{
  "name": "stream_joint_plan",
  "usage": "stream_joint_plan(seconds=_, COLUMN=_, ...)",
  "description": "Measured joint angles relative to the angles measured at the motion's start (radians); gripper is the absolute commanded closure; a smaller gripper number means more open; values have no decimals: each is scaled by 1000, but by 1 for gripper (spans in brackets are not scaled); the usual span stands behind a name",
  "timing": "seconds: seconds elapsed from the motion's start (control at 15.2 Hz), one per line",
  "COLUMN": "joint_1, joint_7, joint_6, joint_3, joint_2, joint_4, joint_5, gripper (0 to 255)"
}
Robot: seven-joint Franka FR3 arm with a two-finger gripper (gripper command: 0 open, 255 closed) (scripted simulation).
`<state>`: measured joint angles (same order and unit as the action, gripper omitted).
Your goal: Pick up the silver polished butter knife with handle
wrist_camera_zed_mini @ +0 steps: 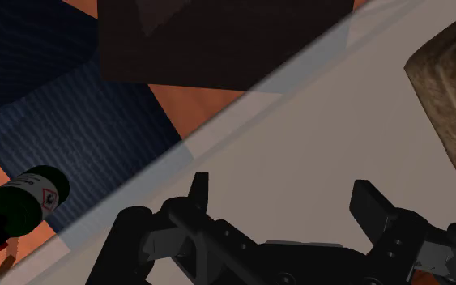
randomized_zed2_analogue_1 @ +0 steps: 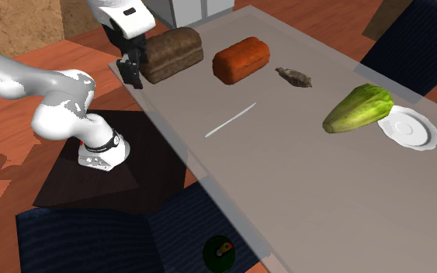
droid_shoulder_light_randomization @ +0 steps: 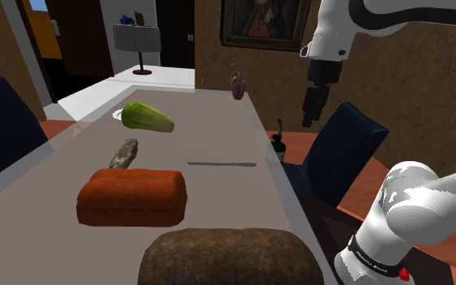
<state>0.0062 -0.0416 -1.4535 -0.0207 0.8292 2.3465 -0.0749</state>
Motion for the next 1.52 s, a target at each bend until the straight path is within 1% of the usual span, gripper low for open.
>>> stream_joint_plan(seconds=0.13, joint_1=4, joint_7=-12, joint_6=-13, joint_3=-2, joint_2=-15, joint_4=-2, joint_5=4, gripper=0)
stream_joint_plan(seconds=0.33, joint_1=23, joint_7=-82, joint_6=-85, joint_3=-17, joint_2=-74, joint_4=14, joint_5=26, gripper=0)
stream_joint_plan(seconds=0.73, joint_1=67, joint_7=-233, joint_6=-286, joint_3=-39, joint_2=-266, joint_4=21, joint_5=63, gripper=0)
stream_joint_plan(seconds=1.25, joint_1=118, joint_7=-421, joint_6=-500, joint_3=-51, joint_2=-534, joint_4=-41, joint_5=93, gripper=0)
stream_joint_plan(seconds=1.52, joint_1=141, joint_7=-504, joint_6=-586, joint_3=-45, joint_2=-692, joint_4=-120, joint_5=102, gripper=0)
